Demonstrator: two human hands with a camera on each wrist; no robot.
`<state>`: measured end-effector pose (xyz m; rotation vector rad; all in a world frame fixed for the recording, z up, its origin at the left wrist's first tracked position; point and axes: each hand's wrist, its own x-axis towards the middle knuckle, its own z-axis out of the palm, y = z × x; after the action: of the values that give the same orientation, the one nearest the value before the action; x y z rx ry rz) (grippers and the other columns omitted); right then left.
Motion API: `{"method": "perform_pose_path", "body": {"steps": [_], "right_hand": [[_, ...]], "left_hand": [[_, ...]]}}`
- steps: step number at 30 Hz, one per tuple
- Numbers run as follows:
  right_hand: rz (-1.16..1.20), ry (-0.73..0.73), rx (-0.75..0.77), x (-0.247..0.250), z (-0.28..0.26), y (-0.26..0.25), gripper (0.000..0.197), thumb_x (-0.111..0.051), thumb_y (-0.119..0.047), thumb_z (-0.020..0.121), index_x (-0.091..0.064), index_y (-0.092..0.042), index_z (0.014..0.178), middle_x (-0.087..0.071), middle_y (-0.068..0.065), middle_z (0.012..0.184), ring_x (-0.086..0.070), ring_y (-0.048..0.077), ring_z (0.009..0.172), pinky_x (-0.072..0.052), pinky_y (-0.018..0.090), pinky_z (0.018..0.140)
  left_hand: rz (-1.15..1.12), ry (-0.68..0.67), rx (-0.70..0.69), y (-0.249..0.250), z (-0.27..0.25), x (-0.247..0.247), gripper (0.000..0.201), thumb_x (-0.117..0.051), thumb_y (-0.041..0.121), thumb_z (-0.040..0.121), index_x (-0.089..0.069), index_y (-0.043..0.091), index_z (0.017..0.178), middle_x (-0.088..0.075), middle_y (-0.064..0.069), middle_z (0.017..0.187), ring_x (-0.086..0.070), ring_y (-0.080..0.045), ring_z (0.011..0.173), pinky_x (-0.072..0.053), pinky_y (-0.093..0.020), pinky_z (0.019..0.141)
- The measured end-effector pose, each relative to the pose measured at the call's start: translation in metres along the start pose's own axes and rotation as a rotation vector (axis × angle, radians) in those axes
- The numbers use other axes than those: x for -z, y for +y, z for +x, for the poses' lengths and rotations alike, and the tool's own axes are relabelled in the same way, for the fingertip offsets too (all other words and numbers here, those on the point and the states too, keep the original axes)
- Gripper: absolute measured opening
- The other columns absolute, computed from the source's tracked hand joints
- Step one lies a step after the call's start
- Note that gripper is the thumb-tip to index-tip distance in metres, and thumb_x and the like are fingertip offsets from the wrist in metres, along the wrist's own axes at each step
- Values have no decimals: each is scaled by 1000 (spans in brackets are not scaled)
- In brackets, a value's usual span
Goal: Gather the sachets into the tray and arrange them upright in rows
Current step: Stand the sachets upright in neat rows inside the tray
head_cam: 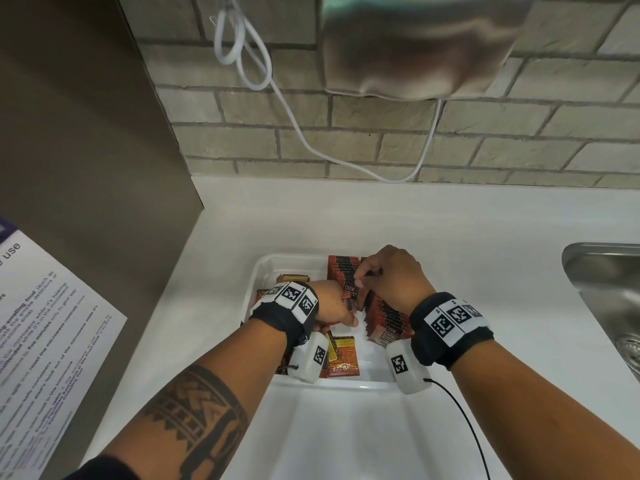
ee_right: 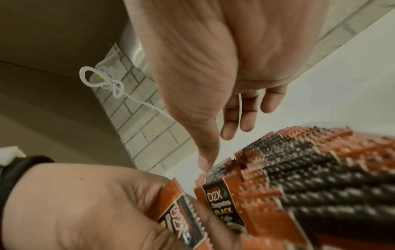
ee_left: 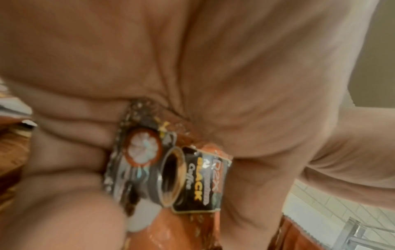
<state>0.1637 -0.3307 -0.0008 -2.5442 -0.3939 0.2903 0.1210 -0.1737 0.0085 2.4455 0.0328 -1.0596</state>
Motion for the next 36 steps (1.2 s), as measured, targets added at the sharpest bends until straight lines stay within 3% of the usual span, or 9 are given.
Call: {"method": "perform_pose_path", "body": {"steps": [3,6,11,16,20,27,32,34,36], "right_hand": [[55,42,49,8,-5,-1,11,-71,-28,84,-77,-36,80,-68,-20,84,-63,8,90,-51,36,89],[129,10,94,18,-17,-9,8,-68,-24,91,-76,-27,92,-62,-19,83,-58,-1,83,-37,6,70],[291,-73,112,15,-22,-19,13,-74,-32,89,-74,-24,100,-72,-10,90,-65,3,84,-44,17,73],[513,20,51,21,-19,-24,6,-78,-21,86,-76,-17,91,-77,4,88,-72,21,83,-57,34,80],[663,101,4,31,-23,-32,10,-82,-14,81,-76,-9,87,-77,5,82,-71,9,66,-52,16,61],[505,125,-30,26,-22,-44,5,-83,-19,80,-78,-20,79,-76,-3,77,-73,14,73,-58,26,71],[241,91,-21,19,-18,-39,8,-74,-20,88,-77,-20,81,-75,-5,77,-69,7,69,-47,13,61],[186,34,-28,14,-16,-35,16,-70,-17,89,-75,-23,76,-73,-6,71,-67,7,63,-46,11,57],[97,19,-28,6,-12,-30,21,-69,-17,86,-74,-30,70,-71,-12,68,-66,7,66,-51,19,64]], "left_hand": [[-90,5,-1,-7,-1,1,25,-68,27,94,-68,5,105,-68,-8,74,-58,-17,53,-51,-27,57],[-325,-18,-17,-15,-3,7,24,-66,10,94,-68,5,117,-65,-11,79,-62,-18,58,-57,-26,61],[-769,-5,-235,-24,-12,12,26,-58,-14,92,-61,3,111,-66,-14,99,-69,-24,94,-62,-30,78],[-896,94,-369,-29,-21,16,36,-73,-5,86,-66,4,121,-74,-14,109,-73,-25,101,-61,-34,86],[-851,242,-383,-30,-24,16,39,-85,3,76,-72,0,113,-77,-12,101,-75,-28,97,-61,-42,87],[-438,459,-351,-32,-22,17,29,-91,26,69,-79,20,95,-78,6,89,-74,-14,85,-59,-37,87],[40,362,-10,-33,-23,15,50,-82,62,70,-58,19,76,-62,4,74,-60,-12,72,-44,-26,60],[135,318,55,-30,-22,12,53,-78,63,74,-57,15,83,-59,2,77,-62,-17,78,-50,-28,67],[204,217,18,-24,-20,9,51,-70,60,83,-65,10,90,-64,-2,85,-65,-22,89,-53,-33,77]]}}
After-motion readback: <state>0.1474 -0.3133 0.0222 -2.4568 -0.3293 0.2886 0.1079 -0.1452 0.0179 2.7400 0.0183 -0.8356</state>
